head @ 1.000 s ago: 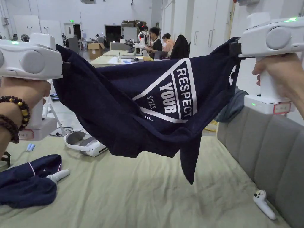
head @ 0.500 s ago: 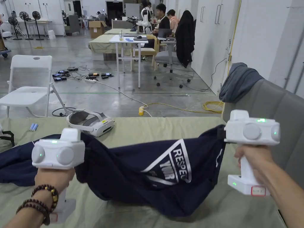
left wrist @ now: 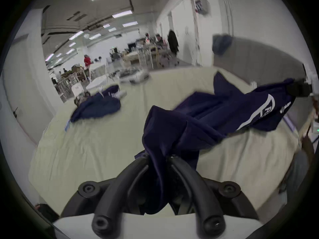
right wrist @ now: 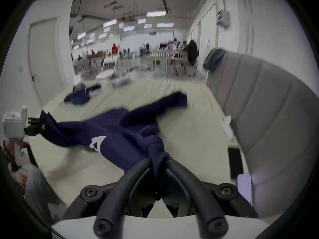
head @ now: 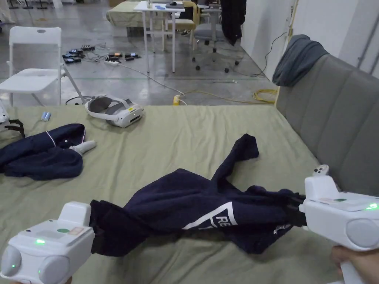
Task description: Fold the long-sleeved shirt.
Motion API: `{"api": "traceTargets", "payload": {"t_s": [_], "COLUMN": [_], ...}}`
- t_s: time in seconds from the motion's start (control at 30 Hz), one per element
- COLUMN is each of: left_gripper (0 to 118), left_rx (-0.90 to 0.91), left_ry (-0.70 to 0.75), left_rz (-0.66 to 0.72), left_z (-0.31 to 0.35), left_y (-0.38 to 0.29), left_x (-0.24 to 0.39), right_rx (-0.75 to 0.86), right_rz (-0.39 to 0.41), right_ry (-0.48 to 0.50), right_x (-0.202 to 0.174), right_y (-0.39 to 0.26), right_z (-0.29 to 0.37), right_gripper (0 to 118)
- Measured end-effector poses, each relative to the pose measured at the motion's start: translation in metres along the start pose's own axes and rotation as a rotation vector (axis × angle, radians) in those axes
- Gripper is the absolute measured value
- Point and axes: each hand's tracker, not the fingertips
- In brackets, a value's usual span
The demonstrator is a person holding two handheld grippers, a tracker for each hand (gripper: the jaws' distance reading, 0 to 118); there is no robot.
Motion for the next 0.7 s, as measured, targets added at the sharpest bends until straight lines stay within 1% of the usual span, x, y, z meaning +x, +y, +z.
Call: {"api": "traceTargets", "payload": {"t_s": [0.1,0.17,0.23,0.27,0.3,0.33,0.37,0.4,0.43,0.47,0.5,0.53,0.57,0.6,0.63,0.67,0.7], "left_gripper": [15,15,18,28,59,87,108,107,104,105,104,96,75,17,7,4,4], "left_rx": [-0.157,-0.226,-0.205,-0.2,-0.204,-0.209,-0.204,-0.169,-0.101,-0.07,-0.066,-0.051,-0.013,0.014,0.027,0.06,0.047], "left_ry": [-0.082,-0.082,-0.062,-0.065,-0.079,-0.085,-0.089,-0.094,-0.115,-0.112,-0.109,-0.096,-0.098,-0.103,-0.107,-0.06,-0.088], "left_rz": [-0.007,-0.039,-0.066,-0.061,-0.062,-0.056,-0.045,-0.034,-0.023,-0.01,0.008,0.025,0.051,0.062,0.068,0.058,0.069], "left_z": [-0.02,-0.027,-0.027,-0.027,-0.026,-0.025,-0.021,-0.014,-0.001,0.015,0.022,0.031,0.039,0.045,0.048,0.049,0.05], "left_y": [-0.044,-0.062,-0.068,-0.069,-0.068,-0.067,-0.065,-0.062,-0.054,-0.047,-0.04,-0.032,-0.026,-0.021,-0.016,-0.011,-0.008], "left_x": [0.009,0.014,0.017,0.013,0.009,0.006,0.002,-0.002,-0.006,-0.003,-0.005,-0.007,-0.009,-0.011,-0.011,-0.008,-0.006], "right_rx": [-0.273,-0.424,-0.486,-0.482,-0.469,-0.453,-0.403,-0.348,-0.27,-0.162,-0.108,-0.083,-0.074,-0.068,-0.056,-0.05,-0.044], "right_rz": [0.063,0.152,0.23,0.238,0.225,0.21,0.154,0.125,0.085,0.059,0.036,-0.014,-0.053,-0.064,-0.051,-0.044,-0.028], "right_ry": [0.044,0.093,0.102,0.091,0.091,0.091,0.097,0.098,0.11,0.113,0.116,0.106,0.085,0.066,0.045,0.019,-0.007], "right_x": [-0.013,-0.03,-0.037,-0.036,-0.037,-0.035,-0.032,-0.033,-0.03,-0.027,-0.026,-0.019,-0.017,-0.017,-0.019,-0.015,-0.016], "right_y": [-0.045,-0.072,-0.087,-0.095,-0.095,-0.09,-0.082,-0.073,-0.063,-0.051,-0.042,-0.035,-0.027,-0.022,-0.019,-0.017,-0.015], "right_z": [-0.025,-0.041,-0.055,-0.064,-0.064,-0.06,-0.051,-0.034,-0.021,-0.002,0.008,0.016,0.025,0.03,0.034,0.034,0.035], "right_gripper": [4,4,4,4,6,19,52,103,118,116,110,101,79,21,1,0,0]}}
